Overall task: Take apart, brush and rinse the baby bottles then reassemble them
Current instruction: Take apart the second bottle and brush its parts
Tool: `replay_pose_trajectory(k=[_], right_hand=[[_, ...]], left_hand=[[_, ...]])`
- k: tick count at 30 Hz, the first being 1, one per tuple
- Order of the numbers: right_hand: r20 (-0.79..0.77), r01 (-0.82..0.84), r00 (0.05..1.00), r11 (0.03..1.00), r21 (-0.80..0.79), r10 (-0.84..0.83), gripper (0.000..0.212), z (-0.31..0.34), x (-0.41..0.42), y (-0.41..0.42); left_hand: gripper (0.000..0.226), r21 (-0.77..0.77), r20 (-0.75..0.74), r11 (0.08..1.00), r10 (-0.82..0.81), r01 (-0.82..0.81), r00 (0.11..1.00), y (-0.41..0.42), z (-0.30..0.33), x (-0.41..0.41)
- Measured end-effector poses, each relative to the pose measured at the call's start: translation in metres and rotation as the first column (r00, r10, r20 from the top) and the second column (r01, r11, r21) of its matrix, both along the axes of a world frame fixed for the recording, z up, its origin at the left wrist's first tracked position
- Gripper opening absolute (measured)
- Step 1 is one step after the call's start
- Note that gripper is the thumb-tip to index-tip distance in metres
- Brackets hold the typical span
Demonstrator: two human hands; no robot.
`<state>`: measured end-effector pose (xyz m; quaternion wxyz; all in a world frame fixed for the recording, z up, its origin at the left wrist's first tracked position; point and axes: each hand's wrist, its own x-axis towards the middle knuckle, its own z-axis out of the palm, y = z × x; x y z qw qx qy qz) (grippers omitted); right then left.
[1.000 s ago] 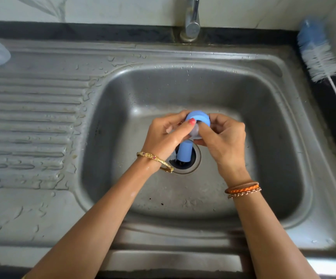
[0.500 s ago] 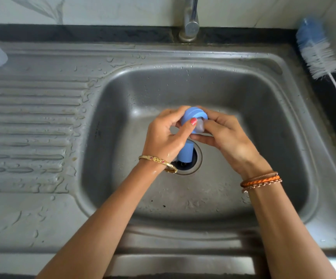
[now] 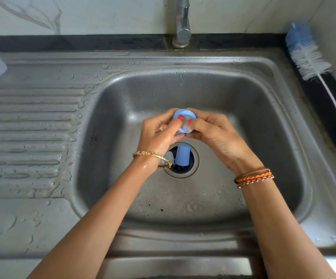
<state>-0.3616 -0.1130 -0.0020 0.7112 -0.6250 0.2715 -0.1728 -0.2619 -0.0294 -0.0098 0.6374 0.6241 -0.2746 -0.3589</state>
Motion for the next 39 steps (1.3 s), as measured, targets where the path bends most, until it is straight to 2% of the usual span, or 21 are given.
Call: replay_pose_trajectory(k=[4,8,14,23,26,28,33,37,39], right_hand=[[-0.040,0.086,0.995,0.992,-0.091,-0.090,0.024,-0.001,0.003,0.004],[0.008,0.171,0.985,0.974,-0.147,-0.171,0.028,0.001,0.003,0.007],[0.027,0.229,0.973,0.963,-0.142,-0.228,0.021,0.002,0.002,0.006],[-0.012,0.307,0.946,0.909,-0.283,-0.324,0.023,-0.001,0.007,0.010],[0.041,0.308,0.951,0.936,-0.172,-0.305,0.024,0.002,0.006,0.009],[0.044,0.238,0.971,0.969,-0.062,-0.235,0.024,0.004,0.005,0.006],[0.134,0.035,0.989,0.979,0.202,-0.063,0.025,0.005,0.000,-0.003],[0.196,-0.062,0.980,0.979,0.197,0.022,0.037,0.005,-0.004,-0.005],[0.181,-0.032,0.983,0.989,0.143,0.006,0.034,0.006,-0.001,0.000]], left_hand=[[0.024,-0.042,-0.070,0.999,-0.019,0.016,0.997,0.001,-0.001,-0.001],[0.022,-0.074,-0.060,0.995,-0.077,0.072,0.995,0.002,-0.003,-0.005],[0.032,-0.109,0.041,0.987,-0.114,0.117,0.993,0.001,-0.007,-0.006],[0.031,-0.133,0.154,0.987,-0.075,0.096,0.985,0.001,-0.003,-0.011],[0.029,-0.144,0.213,0.987,-0.039,0.070,0.976,0.001,-0.002,-0.010],[0.030,-0.150,0.222,0.987,-0.022,0.056,0.975,0.001,-0.002,-0.008],[0.021,-0.128,-0.006,0.992,0.002,-0.003,1.000,0.000,0.001,-0.007],[0.019,-0.096,-0.026,0.994,0.042,-0.044,0.999,0.000,0.005,-0.004],[0.019,-0.088,-0.040,0.992,0.082,-0.085,0.996,0.000,0.007,-0.004]])
